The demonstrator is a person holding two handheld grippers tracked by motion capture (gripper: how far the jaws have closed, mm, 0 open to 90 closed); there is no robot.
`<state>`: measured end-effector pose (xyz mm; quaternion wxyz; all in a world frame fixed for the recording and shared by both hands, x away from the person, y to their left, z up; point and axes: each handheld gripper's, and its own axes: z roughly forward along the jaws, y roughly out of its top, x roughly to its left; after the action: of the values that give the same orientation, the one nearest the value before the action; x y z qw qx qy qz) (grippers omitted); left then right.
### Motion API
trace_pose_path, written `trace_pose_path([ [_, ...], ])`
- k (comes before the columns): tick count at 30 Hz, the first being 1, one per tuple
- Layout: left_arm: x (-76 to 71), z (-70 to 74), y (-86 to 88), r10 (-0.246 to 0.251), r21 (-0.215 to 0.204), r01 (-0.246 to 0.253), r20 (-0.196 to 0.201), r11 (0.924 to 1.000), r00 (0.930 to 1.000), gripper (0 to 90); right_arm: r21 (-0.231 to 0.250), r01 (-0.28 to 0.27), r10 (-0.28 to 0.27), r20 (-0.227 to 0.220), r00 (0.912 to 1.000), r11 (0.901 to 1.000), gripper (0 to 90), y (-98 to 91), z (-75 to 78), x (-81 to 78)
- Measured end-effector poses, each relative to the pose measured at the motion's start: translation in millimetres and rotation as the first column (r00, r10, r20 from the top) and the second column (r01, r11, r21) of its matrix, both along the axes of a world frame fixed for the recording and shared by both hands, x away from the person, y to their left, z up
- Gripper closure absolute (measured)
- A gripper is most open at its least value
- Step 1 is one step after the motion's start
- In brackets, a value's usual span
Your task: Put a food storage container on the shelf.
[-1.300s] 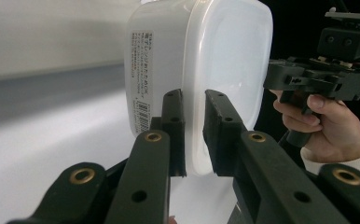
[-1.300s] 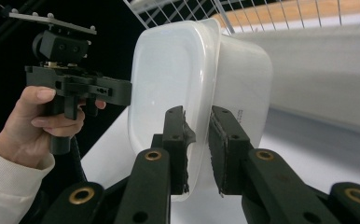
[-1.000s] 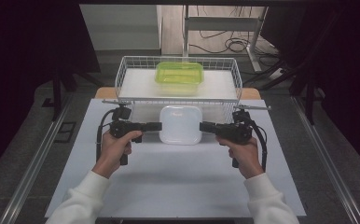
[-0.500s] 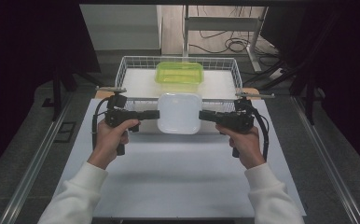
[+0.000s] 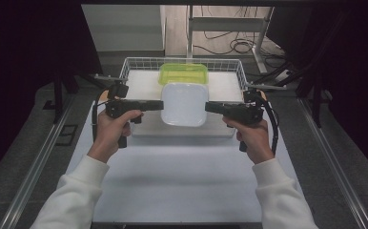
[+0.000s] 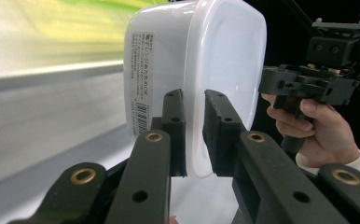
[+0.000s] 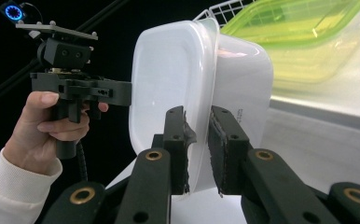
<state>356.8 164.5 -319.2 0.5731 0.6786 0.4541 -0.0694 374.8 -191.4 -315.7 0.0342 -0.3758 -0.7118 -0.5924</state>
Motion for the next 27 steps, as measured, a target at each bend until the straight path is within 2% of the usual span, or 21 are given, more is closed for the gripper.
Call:
trace_pose_path([
  [10, 10.6, 21.3, -2.0, 0.002, 0.008, -0.002, 0.031, 1.0000, 0.9995, 79.3, 0.005, 0.011, -0.011, 0.022, 0.9997, 0.9999, 76.8, -1.9, 17.6, 9.5],
  [18, 23.2, 34.8, -1.5, 0.007, 0.014, -0.008, 0.049, 0.9999, 0.9988, 79.5, 0.004, 0.019, -0.019, 0.027, 0.9995, 0.9998, 76.9, -0.8, 28.6, 23.0],
  [27, 39.7, 43.2, 1.0, 0.018, 0.000, -0.018, 0.054, 0.9998, 0.9984, 79.4, -0.011, 0.029, -0.029, 0.036, 0.9989, 0.9995, 76.8, 3.5, 42.8, 39.2],
])
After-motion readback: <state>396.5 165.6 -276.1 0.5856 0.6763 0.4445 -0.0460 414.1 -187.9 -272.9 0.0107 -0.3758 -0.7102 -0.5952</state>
